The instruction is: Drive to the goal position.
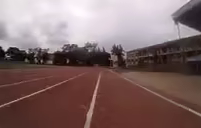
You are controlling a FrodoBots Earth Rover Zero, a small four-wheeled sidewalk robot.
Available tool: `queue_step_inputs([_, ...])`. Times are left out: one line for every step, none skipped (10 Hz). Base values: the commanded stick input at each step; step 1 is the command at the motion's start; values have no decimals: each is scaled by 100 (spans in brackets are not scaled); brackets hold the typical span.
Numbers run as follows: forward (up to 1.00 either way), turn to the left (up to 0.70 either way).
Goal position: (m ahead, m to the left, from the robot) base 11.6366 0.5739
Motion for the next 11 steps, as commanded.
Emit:
queue_step_inputs([70,0])
queue_step_inputs([70,0])
queue_step_inputs([70,0])
queue_step_inputs([70,0])
queue_step_inputs([70,0])
queue_step_inputs([70,0])
queue_step_inputs([70,0])
queue_step_inputs([70,0])
queue_step_inputs([70,0])
queue_step_inputs([70,0])
queue_step_inputs([70,0])
